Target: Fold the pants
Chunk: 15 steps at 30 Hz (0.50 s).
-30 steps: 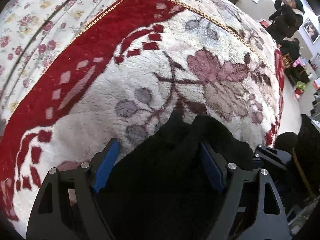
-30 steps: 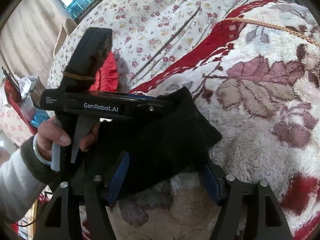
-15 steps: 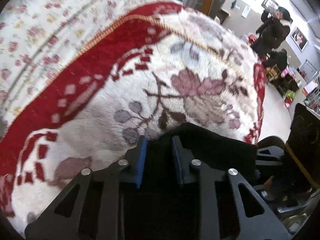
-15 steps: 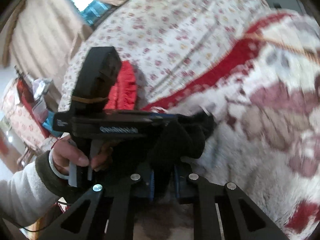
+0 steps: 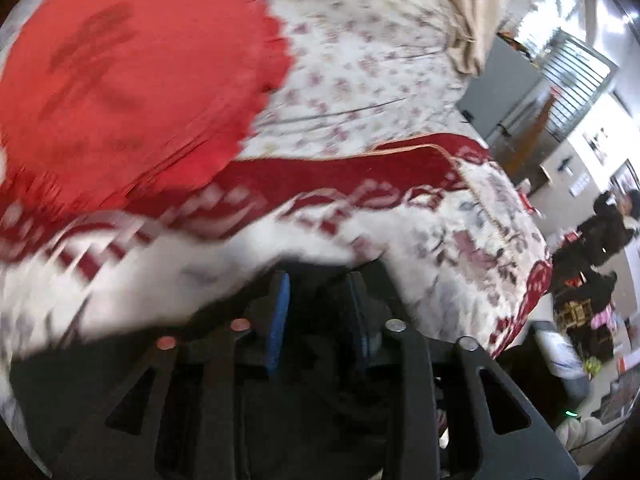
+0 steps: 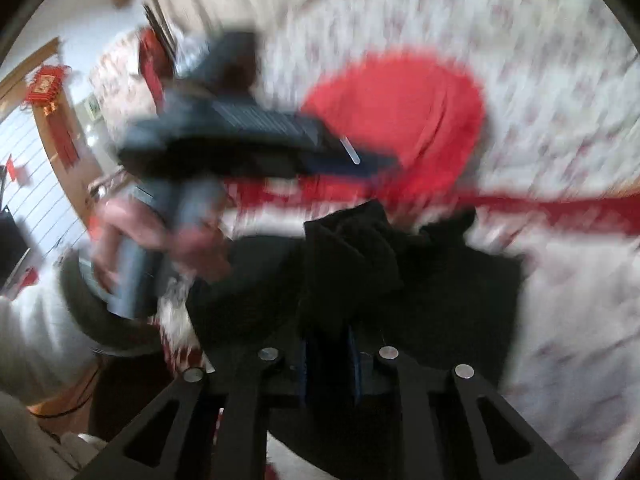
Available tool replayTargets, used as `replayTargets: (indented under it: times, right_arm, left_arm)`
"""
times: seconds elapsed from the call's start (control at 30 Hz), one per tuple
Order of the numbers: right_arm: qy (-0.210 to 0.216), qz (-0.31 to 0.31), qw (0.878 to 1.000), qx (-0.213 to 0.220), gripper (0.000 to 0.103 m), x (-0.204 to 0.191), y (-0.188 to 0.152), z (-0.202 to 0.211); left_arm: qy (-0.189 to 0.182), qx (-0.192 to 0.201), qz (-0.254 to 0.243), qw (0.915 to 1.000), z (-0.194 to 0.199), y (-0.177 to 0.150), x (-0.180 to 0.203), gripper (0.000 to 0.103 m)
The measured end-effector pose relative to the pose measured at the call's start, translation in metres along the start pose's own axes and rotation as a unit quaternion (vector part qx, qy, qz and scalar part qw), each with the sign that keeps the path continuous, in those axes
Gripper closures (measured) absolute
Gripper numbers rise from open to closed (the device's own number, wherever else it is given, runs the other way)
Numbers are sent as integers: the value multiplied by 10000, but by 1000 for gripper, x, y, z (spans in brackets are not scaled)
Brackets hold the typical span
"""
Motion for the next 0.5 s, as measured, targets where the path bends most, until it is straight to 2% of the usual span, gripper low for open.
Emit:
replayTargets:
  times: [0.07, 0.1, 0.2, 0.33, 0.43, 0.5]
  right_arm:
    - [79, -250, 9980, -568, 78, -4, -13, -27]
    - [174, -296, 9981, -509, 75, -7, -12, -25]
    - [465, -462, 9977, -145, 74, 0, -1, 0]
    - [459, -672, 9964, 250, 74, 20, 12, 36]
    - [762, -309, 9966, -102, 74, 4, 17, 32]
    - [1176, -29, 9922, -404, 72, -23, 15, 18]
  left_arm:
    - [108, -48, 113, 9999, 6, -18, -14, 64]
    - [198, -74, 119, 9997, 7, -27, -18, 59]
    - [394, -157, 61, 9991, 5, -47, -24, 56]
    - [347, -229, 16, 9991, 5, -69, -18, 56]
    - [535, -99, -38, 9985, 9, -73, -17, 56]
    - [564, -18, 24, 9984, 16, -72, -20, 56]
Point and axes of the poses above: each gripper's, at about its wrist camera, not at the fingertips, and z roughly against the way its jaws point, x to its right, y to its top, the point moved 7 cm from there along -z, roughly the way its jaws point, and after that the axes turned 8 degrees about z, right-handed, at the moved point
